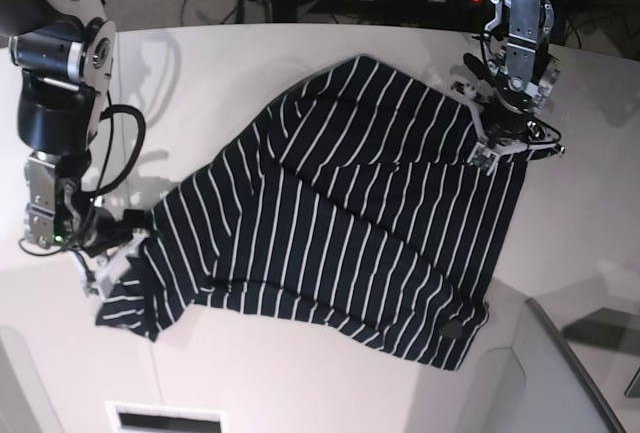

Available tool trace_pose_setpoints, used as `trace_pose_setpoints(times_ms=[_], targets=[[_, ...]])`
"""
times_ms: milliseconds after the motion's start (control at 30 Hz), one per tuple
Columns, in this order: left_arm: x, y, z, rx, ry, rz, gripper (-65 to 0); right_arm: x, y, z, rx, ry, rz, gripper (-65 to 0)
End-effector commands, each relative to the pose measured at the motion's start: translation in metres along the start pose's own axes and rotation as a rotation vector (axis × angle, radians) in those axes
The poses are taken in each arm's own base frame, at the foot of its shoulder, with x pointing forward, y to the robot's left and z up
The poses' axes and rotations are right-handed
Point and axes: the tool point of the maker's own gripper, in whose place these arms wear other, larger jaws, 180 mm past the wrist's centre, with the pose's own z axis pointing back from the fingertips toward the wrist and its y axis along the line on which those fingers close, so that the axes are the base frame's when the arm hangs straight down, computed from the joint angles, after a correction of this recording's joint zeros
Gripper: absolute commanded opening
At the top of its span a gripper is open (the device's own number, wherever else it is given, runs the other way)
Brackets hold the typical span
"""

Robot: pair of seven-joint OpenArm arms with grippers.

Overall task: Layout the t-shirt on the table in an organized manner, then fold the t-shirt properly
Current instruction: 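Release the shirt corner and reposition the right gripper, then grasp the shirt hem with the right gripper and drag it outward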

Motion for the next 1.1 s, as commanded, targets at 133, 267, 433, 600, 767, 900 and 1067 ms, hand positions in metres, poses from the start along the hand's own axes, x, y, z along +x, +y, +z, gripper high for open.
trace_pose_setpoints(times_ms=[133, 267, 433, 600, 767, 900, 1067], targets=[[0.009, 0.011, 0.001, 0.029, -0.032, -0.002, -65.0, 0.027, -0.004, 0.009, -0.007, -0.058, 0.01, -65.0], [0.01, 0.01, 0.001, 0.028, -0.033, 0.0, -65.0, 0.02, -0.014, 0.022, -0.044, 0.001, 0.024, -64.4], [0.011, 0.006, 0.001, 0.019, -0.035, -0.005, -65.0, 0.026, -0.024, 0.073, -0.154, -0.012, 0.087, -64.4], [0.006, 0.003, 0.002, 0.013, -0.026, -0.008, -65.0, 0.04, -0.003, 0.12, -0.216, -0.014, 0.124, -64.4], [0.005, 0.005, 0.002, 0.017, -0.024, -0.007, -65.0, 0.059, 0.062, 0.141, -0.165, -0.043, 0.24, -64.4], [0.004, 0.004, 0.002, 0.016, -0.023, -0.007, -65.0, 0.075, 0.121, 0.121, -0.063, -0.076, 0.215, -64.2], [-0.002, -0.001, 0.005, 0.006, -0.013, -0.01, -65.0, 0.087, 0.182, 0.076, 0.043, -0.114, 0.323, -64.2]])
